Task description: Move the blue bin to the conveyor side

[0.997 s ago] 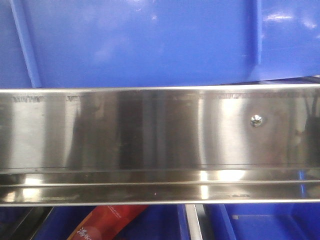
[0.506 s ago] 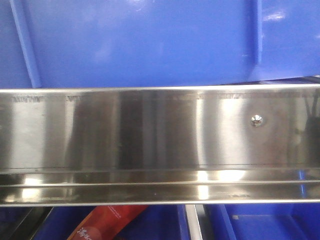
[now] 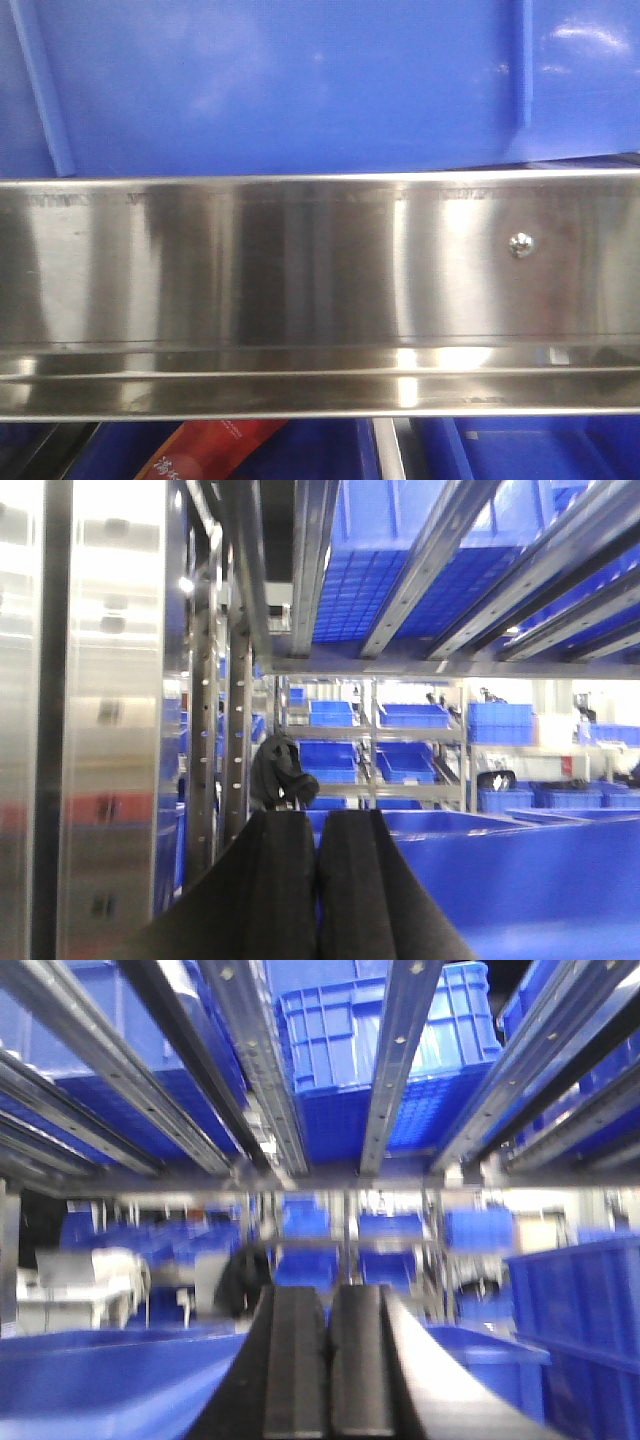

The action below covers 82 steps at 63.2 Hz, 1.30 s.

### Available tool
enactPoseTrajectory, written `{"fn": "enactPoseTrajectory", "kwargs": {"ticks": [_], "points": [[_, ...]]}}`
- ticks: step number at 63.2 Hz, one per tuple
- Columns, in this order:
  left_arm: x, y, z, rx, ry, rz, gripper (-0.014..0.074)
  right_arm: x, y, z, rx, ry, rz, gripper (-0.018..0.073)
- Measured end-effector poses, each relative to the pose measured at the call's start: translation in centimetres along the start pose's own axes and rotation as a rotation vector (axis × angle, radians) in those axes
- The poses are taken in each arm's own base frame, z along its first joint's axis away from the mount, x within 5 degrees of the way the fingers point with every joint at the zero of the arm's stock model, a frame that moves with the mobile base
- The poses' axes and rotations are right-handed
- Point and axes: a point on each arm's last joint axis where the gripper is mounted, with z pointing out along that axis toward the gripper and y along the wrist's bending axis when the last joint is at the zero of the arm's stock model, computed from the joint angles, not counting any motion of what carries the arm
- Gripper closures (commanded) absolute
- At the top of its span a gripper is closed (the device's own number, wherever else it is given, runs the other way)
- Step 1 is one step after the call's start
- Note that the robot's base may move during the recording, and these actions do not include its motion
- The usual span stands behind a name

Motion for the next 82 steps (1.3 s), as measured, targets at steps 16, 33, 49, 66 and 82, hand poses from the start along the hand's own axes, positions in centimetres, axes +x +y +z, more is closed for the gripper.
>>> {"fn": "enactPoseTrajectory", "kwargs": {"ticks": [16, 33, 49, 66, 82], "points": [[-4.6, 0.0, 5.6, 0.008, 0.327, -0.002, 0.0593, -5.2, 0.2, 6.4, 0.009, 0.391, 0.004, 0.064], [-5.2, 0.0, 11.8, 0.014, 0.635, -0.002, 0.0593, -6.3, 0.3, 12.9, 0.016, 0.666, 0.005, 0.064], [-3.6, -0.2, 15.7, 0.024, 0.741, -0.029, 0.0593, -4.6, 0.5, 15.7, 0.001, 0.793, 0.035, 0.064], [-2.4, -0.4, 21.2, 0.04, 0.918, -0.051, 0.0593, -3.3, 0.6, 18.7, -0.009, 0.98, 0.048, 0.0627], [-0.2, -0.5, 25.0, 0.049, 1.043, -0.062, 0.0593, -2.9, 1.2, 21.2, -0.033, 1.071, 0.02, 0.0627]]}}
